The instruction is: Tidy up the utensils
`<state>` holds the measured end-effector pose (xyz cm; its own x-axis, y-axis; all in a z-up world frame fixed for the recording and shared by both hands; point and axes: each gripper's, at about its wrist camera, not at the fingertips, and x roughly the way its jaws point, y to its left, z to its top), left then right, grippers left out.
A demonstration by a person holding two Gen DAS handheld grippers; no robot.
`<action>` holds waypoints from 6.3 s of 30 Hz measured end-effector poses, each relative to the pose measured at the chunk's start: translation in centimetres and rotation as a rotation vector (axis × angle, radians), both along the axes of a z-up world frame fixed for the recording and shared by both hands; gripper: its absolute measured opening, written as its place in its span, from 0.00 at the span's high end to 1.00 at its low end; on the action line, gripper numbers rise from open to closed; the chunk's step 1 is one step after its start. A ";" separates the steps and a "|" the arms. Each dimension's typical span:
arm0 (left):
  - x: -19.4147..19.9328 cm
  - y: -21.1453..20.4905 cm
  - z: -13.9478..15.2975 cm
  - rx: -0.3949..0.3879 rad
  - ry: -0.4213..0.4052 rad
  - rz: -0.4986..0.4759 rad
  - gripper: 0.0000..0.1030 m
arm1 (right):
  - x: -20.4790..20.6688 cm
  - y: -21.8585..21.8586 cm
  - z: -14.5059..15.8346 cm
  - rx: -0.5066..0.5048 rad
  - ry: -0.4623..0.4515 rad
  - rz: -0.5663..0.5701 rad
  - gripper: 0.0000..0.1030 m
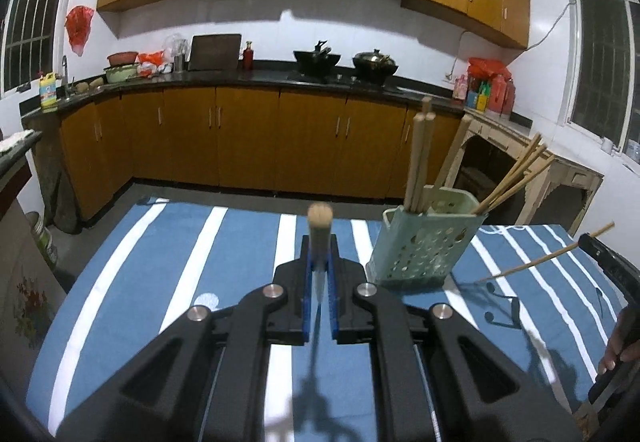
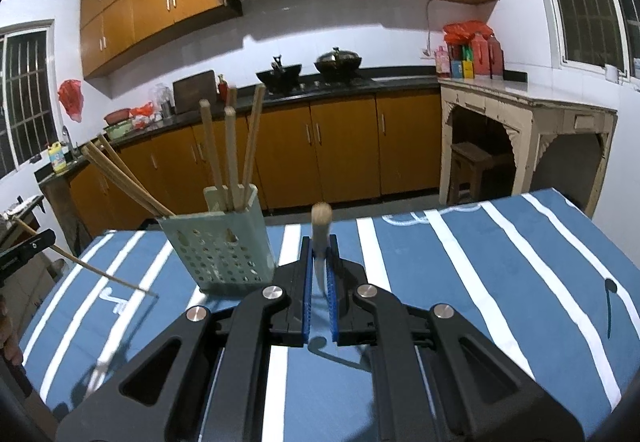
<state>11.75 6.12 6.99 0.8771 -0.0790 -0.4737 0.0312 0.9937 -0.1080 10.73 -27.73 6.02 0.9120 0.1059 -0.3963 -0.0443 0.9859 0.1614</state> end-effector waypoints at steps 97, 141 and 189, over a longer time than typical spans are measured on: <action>1.0 -7.4 8.7 0.003 -0.174 -0.116 0.44 | -0.4 2.8 8.4 0.126 -0.261 0.131 0.38; -14.3 -5.3 -1.2 0.134 -0.204 0.045 0.04 | -12.4 5.4 -1.3 -0.079 -0.193 0.047 0.02; -14.8 -4.9 -5.6 0.128 -0.169 0.050 0.04 | -12.3 5.4 -4.6 -0.060 -0.126 0.031 0.02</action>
